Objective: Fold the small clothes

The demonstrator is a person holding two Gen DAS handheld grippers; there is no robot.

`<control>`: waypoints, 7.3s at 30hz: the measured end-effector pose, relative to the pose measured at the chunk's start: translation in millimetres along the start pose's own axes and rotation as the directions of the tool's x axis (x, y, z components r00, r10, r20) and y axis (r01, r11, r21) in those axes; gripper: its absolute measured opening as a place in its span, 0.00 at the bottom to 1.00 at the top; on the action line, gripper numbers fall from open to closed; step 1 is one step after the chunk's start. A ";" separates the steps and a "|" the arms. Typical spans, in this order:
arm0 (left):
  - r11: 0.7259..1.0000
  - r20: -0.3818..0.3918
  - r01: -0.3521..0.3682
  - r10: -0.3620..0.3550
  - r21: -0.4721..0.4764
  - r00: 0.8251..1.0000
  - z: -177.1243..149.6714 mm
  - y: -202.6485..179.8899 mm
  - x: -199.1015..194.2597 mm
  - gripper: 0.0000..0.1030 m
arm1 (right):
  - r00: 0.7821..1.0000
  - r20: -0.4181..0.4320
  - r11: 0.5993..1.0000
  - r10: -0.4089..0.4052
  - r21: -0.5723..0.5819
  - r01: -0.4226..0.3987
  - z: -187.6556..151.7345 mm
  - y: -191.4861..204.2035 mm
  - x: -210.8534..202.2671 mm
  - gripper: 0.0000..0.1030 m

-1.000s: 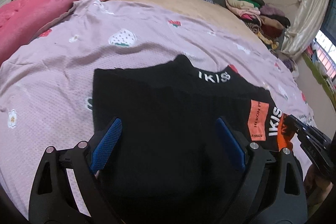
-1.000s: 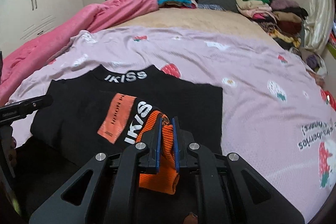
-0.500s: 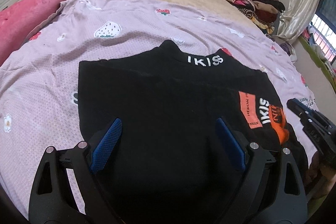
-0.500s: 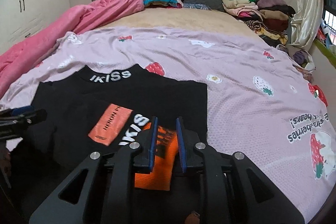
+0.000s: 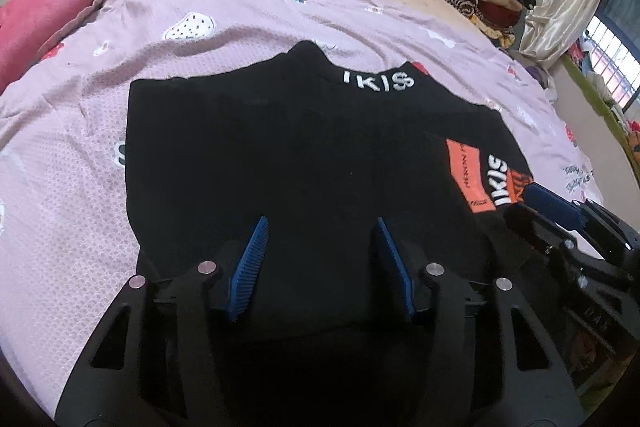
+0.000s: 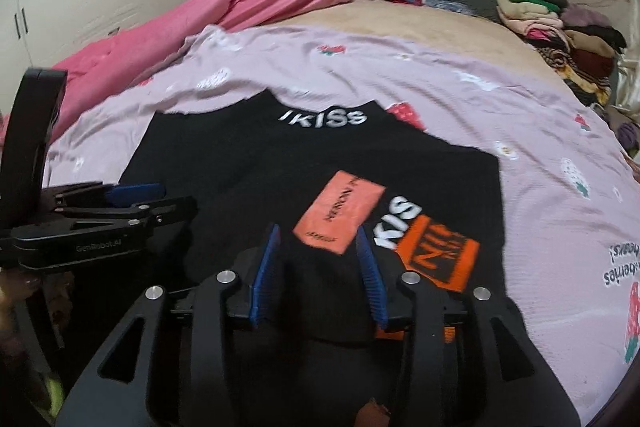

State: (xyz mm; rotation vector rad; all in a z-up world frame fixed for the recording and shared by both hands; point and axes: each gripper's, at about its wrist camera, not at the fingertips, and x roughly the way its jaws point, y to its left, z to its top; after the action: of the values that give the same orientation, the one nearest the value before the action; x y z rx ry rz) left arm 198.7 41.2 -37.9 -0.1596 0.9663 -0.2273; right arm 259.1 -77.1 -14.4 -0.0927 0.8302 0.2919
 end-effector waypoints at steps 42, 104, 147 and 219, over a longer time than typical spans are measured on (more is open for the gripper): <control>0.999 0.100 -0.035 0.034 0.015 0.994 7.0 -5.9 -29.1 0.91 | 0.993 0.042 0.975 -0.111 0.200 0.100 -18.7 -33.6 -24.9 0.95; 0.994 0.234 -0.095 0.080 0.053 0.969 -48.0 -58.4 -124.8 0.91 | 0.964 0.230 0.973 -0.130 0.215 0.080 -43.3 -42.0 -161.8 0.96; 0.978 0.096 -0.210 0.208 0.010 0.974 -122.7 0.4 -144.4 0.91 | 0.989 0.081 0.979 -0.126 0.171 0.111 -124.3 -53.7 -169.7 0.96; 0.985 0.114 0.127 -0.113 -0.120 0.987 -151.9 38.5 -189.8 0.04 | 0.965 0.209 0.948 0.161 0.240 -0.210 -150.7 -98.4 -219.2 0.08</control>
State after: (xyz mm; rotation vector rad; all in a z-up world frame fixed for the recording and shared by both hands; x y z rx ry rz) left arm -26.4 123.0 19.0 -0.3446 0.8654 -0.2653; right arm 40.6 -248.6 42.9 0.2578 0.6844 0.3608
